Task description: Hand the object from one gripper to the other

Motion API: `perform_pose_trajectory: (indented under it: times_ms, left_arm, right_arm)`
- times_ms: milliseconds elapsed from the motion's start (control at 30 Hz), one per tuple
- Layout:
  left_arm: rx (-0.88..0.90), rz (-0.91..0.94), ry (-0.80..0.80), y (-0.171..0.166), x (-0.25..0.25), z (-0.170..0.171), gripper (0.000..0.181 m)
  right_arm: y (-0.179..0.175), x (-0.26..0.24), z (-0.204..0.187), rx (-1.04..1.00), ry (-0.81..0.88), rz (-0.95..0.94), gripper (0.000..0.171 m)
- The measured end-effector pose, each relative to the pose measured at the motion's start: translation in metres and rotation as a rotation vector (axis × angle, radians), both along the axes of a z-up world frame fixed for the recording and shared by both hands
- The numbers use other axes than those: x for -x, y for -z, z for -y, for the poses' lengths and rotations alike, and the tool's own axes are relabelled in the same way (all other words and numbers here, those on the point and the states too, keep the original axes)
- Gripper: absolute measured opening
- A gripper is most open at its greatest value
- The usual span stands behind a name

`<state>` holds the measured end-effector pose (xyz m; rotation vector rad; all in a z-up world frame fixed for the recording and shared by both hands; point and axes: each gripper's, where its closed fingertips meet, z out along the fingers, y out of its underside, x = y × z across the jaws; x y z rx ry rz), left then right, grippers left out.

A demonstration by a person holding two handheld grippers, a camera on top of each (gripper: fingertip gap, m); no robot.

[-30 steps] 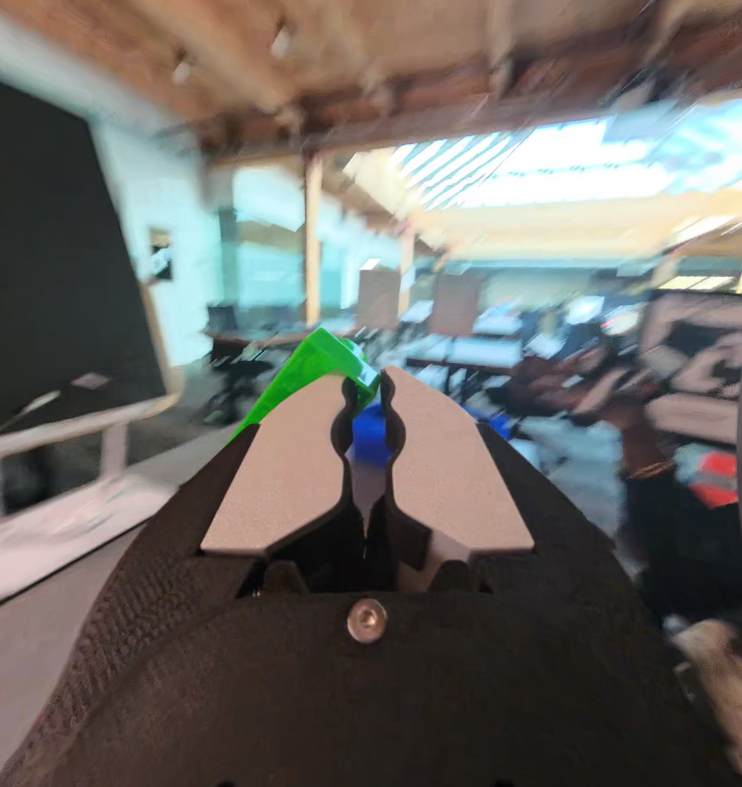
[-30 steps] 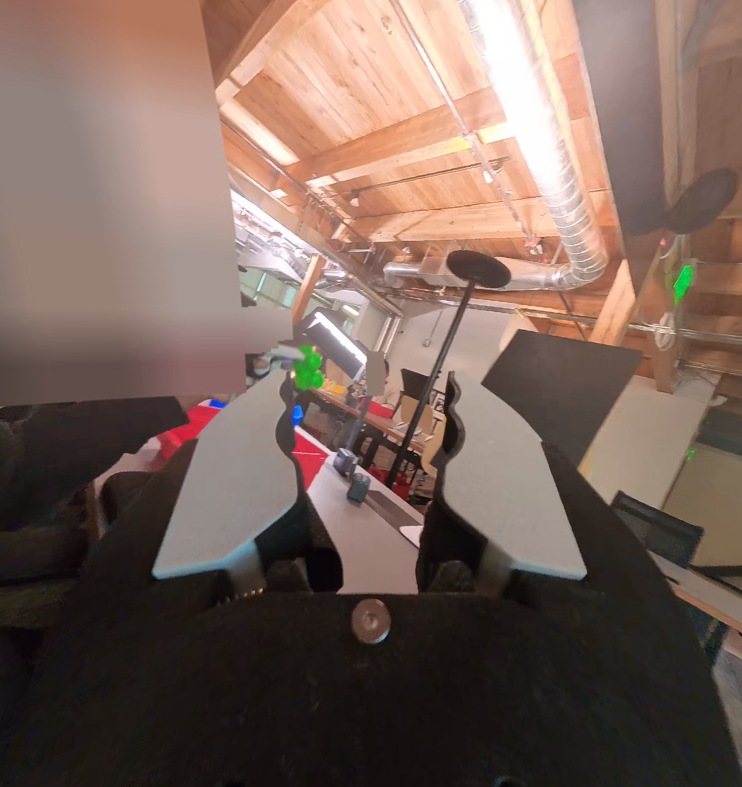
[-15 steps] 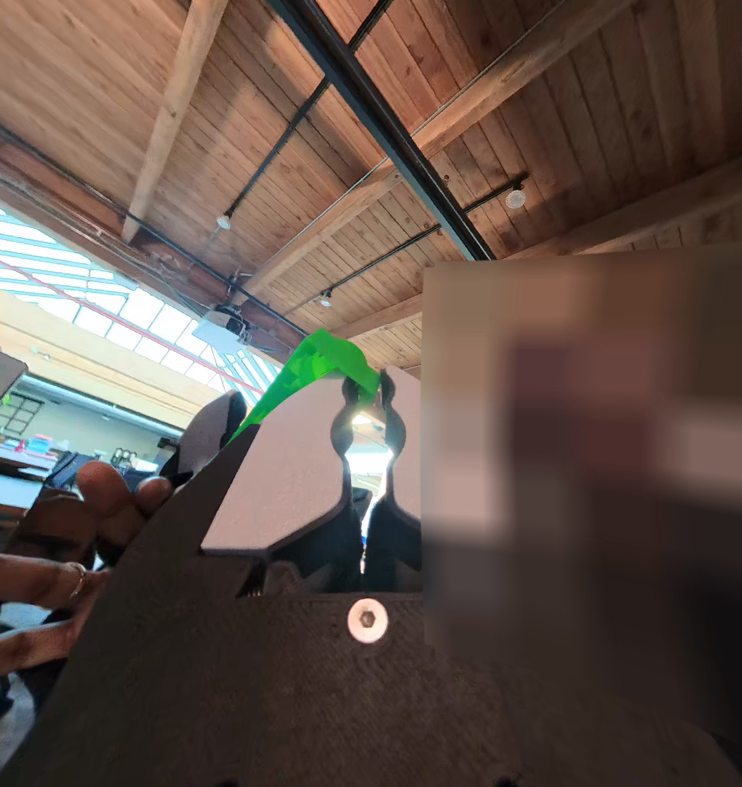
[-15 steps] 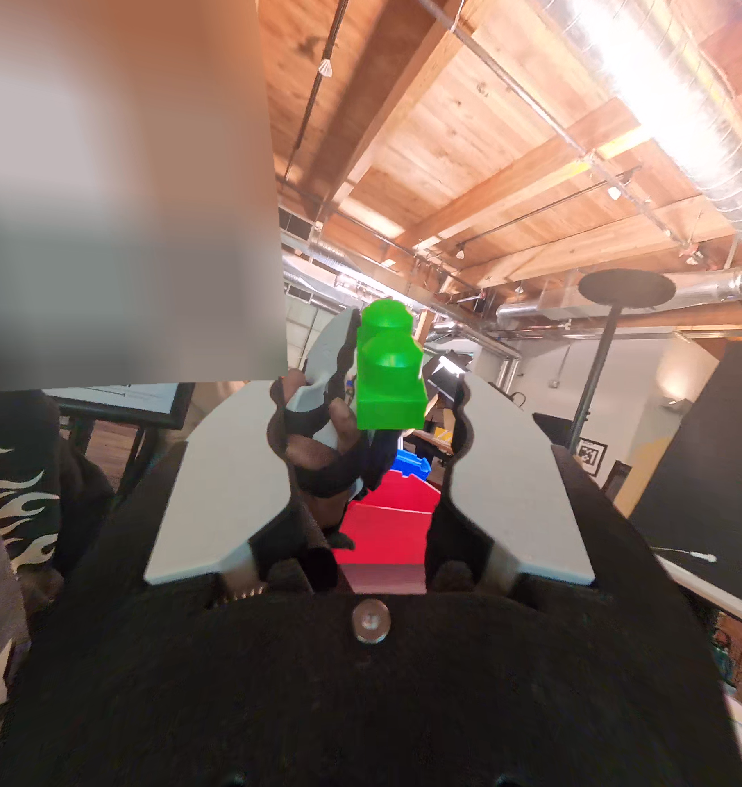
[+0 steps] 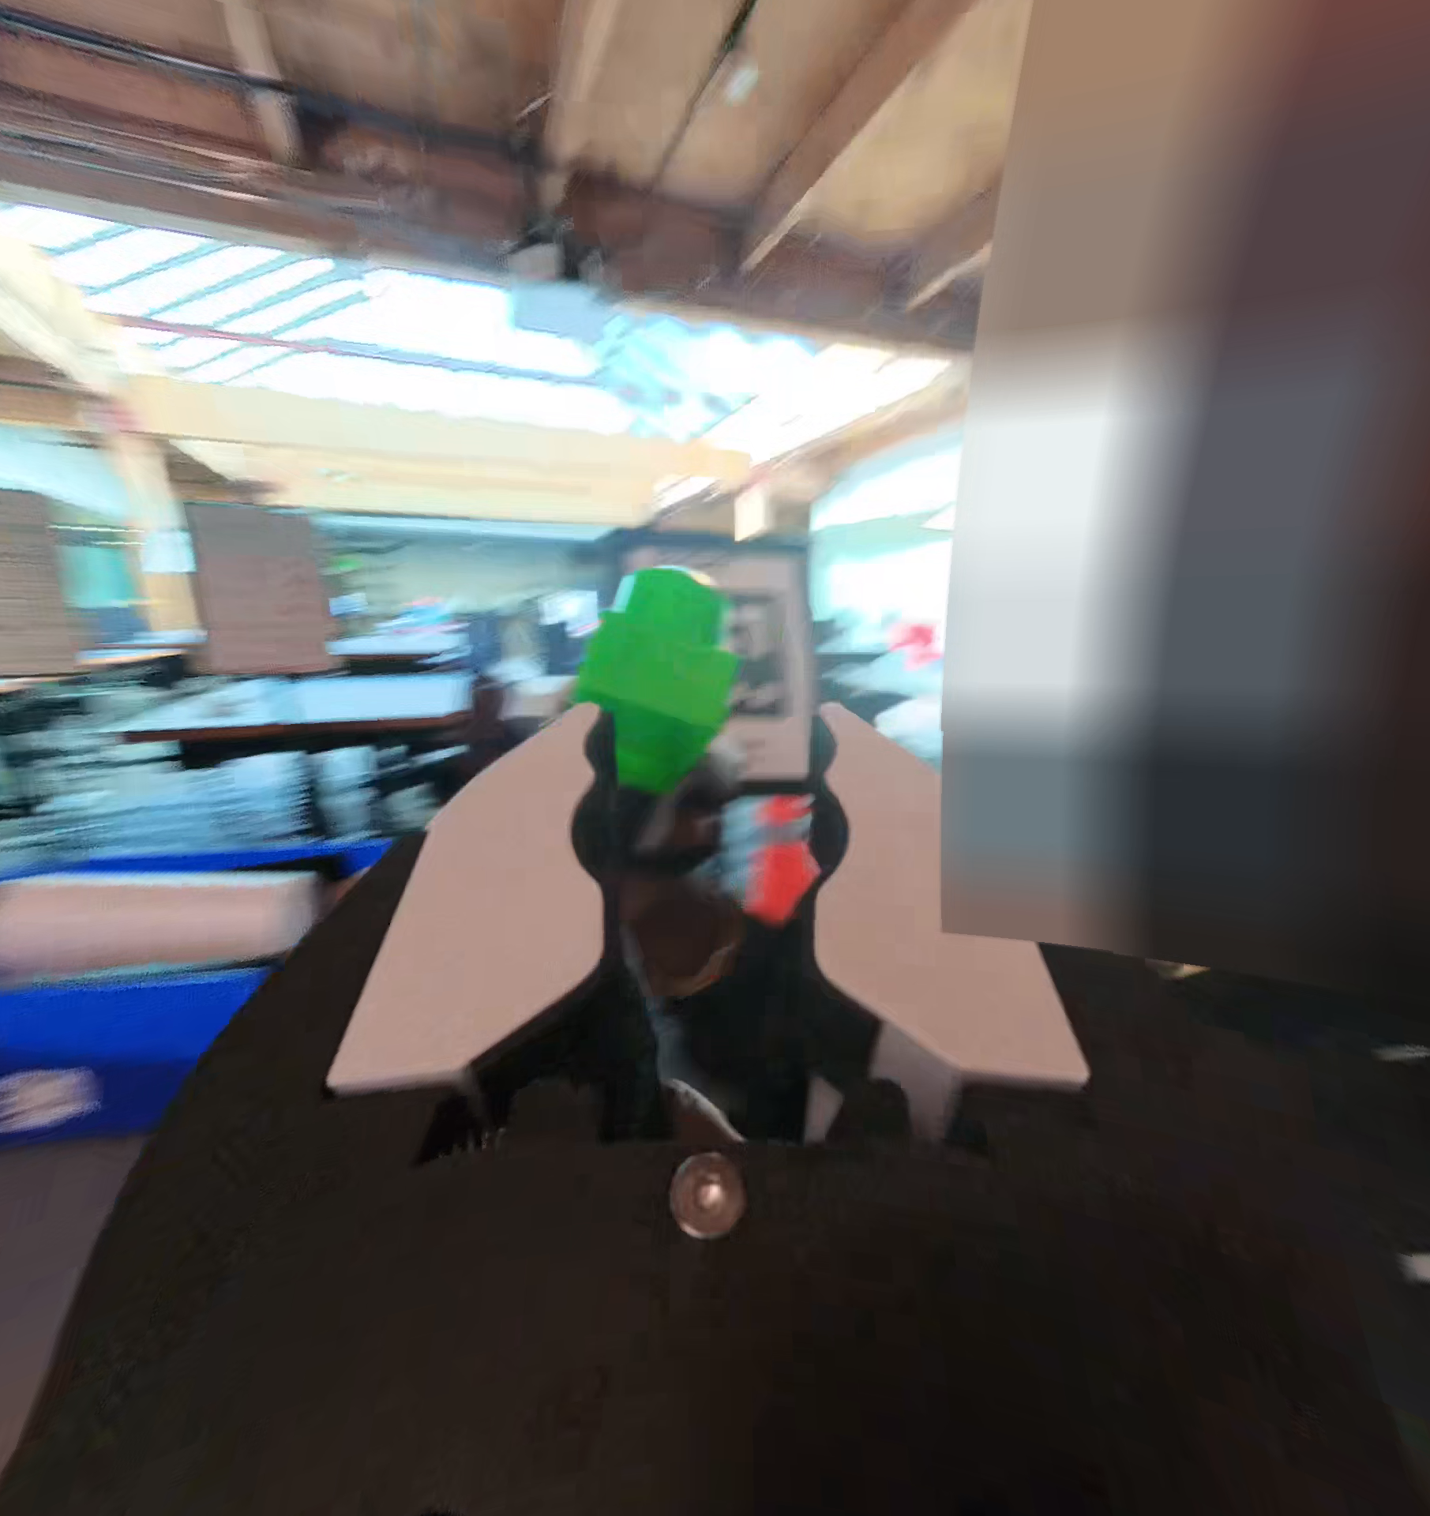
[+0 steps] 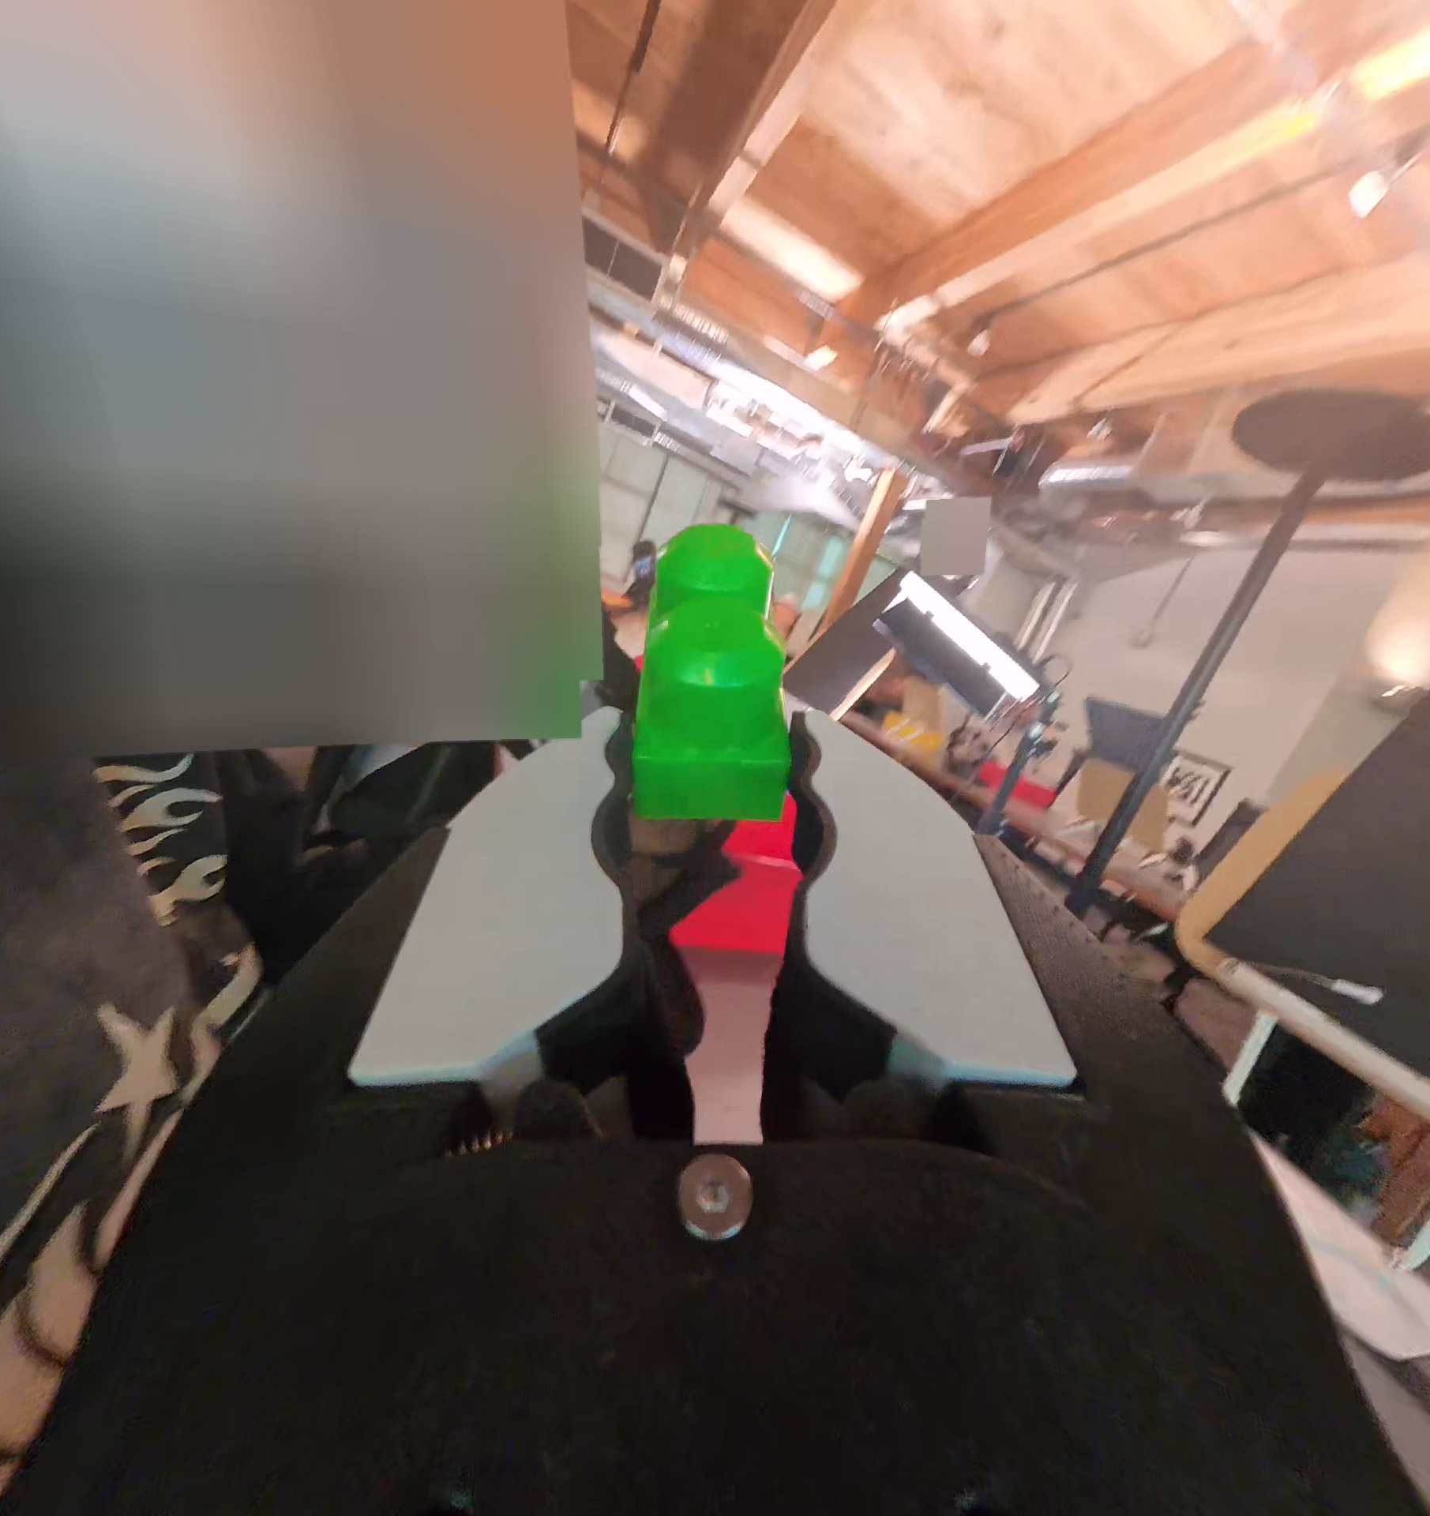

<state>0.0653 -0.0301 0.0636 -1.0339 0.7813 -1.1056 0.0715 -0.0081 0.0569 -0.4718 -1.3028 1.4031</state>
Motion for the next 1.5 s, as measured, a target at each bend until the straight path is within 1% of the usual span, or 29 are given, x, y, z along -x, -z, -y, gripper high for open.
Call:
perform_pose_trajectory:
  times_ms: [33, 67, 100, 167, 267, 300, 367, 433, 500, 533, 600, 633, 700, 733, 800, 967, 1033, 1067, 1100, 1167, 1267, 1400, 1433, 1500]
  left_arm:
    - [-0.052, -0.076, -0.139, 0.004, 0.007, -0.008, 0.05]
    - [-0.105, -0.142, -0.251, 0.007, 0.012, -0.013, 0.053]
    - [-0.142, -0.204, -0.318, 0.01, 0.015, -0.014, 0.054]
    - [-0.135, -0.29, -0.367, 0.016, 0.014, -0.014, 0.055]
    - [-0.062, -0.318, -0.343, 0.023, 0.006, -0.015, 0.055]
    - [-0.041, -0.335, -0.327, 0.027, 0.003, -0.016, 0.052]
    - [-0.052, -0.336, -0.271, 0.03, -0.002, -0.011, 0.037]
    - [-0.052, -0.319, -0.265, 0.028, -0.002, -0.012, 0.037]
    - [-0.021, -0.271, -0.242, 0.024, 0.0, -0.012, 0.037]
    - [0.005, -0.23, -0.227, 0.02, 0.002, -0.012, 0.037]
    - [0.071, -0.138, -0.182, 0.013, 0.007, -0.013, 0.036]
    - [0.108, -0.101, -0.155, 0.012, 0.009, -0.014, 0.037]
    - [0.165, -0.073, -0.096, 0.013, 0.009, -0.014, 0.036]
    - [0.184, -0.073, -0.081, 0.015, 0.008, -0.015, 0.037]
    - [0.203, -0.082, -0.071, 0.019, 0.006, -0.018, 0.037]
    - [0.231, -0.135, -0.032, 0.03, -0.005, -0.017, 0.036]
    - [0.235, -0.152, -0.017, 0.033, -0.008, -0.016, 0.037]
    - [0.232, -0.156, -0.017, 0.033, -0.009, -0.016, 0.037]
    - [0.216, -0.171, -0.023, 0.034, -0.009, -0.016, 0.04]
    - [0.103, -0.221, -0.029, 0.035, -0.01, -0.01, 0.048]
    - [-0.164, -0.303, -0.202, 0.032, -0.003, -0.01, 0.059]
    - [-0.479, -0.469, -0.398, 0.033, 0.0, -0.005, 0.06]
    - [-0.524, -0.504, -0.419, 0.035, -0.002, -0.003, 0.059]
    - [-0.561, -0.566, -0.44, 0.04, -0.005, -0.004, 0.057]
  right_arm:
    - [0.003, -0.001, 0.0, 0.004, -0.019, 0.047, 0.037]
    - [0.006, -0.002, 0.0, 0.008, -0.037, 0.089, 0.036]
    - [0.01, -0.002, 0.0, 0.009, -0.051, 0.13, 0.036]
    - [0.018, -0.001, 0.003, -0.002, -0.071, 0.198, 0.036]
    - [0.025, 0.001, 0.007, -0.014, -0.087, 0.243, 0.036]
    - [0.026, 0.002, 0.008, -0.016, -0.092, 0.248, 0.036]
    - [0.028, 0.003, 0.008, -0.019, -0.085, 0.259, 0.036]
    - [0.027, 0.003, 0.009, -0.009, -0.092, 0.251, 0.036]
    - [0.022, 0.002, 0.009, -0.045, -0.08, 0.179, 0.038]
    - [0.018, 0.001, 0.008, -0.099, -0.043, 0.098, 0.04]
    - [0.01, 0.0, 0.002, -0.276, 0.116, -0.105, 0.068]
    - [0.009, 0.0, -0.002, -0.409, 0.224, -0.192, 0.074]
    - [0.007, -0.002, -0.006, -0.663, 0.427, -0.327, 0.072]
    - [0.006, -0.004, -0.005, -0.741, 0.481, -0.373, 0.07]
    - [0.006, -0.008, 0.004, -0.806, 0.484, -0.426, 0.064]
    - [0.017, -0.001, 0.004, -0.905, 0.522, -0.366, 0.055]
    - [0.016, -0.002, 0.007, -0.905, 0.52, -0.389, 0.044]
    - [0.016, -0.003, 0.007, -0.91, 0.513, -0.388, 0.044]
    - [0.016, -0.003, 0.006, -0.914, 0.513, -0.372, 0.044]
    - [0.016, -0.005, 0.005, -0.892, 0.492, -0.344, 0.044]
    - [0.016, -0.008, 0.006, -0.745, 0.38, -0.267, 0.044]
    - [0.023, -0.006, 0.011, -0.568, 0.203, -0.144, 0.044]
    - [0.025, -0.006, 0.012, -0.545, 0.176, -0.125, 0.044]
    - [0.028, -0.004, 0.014, -0.513, 0.138, -0.094, 0.044]
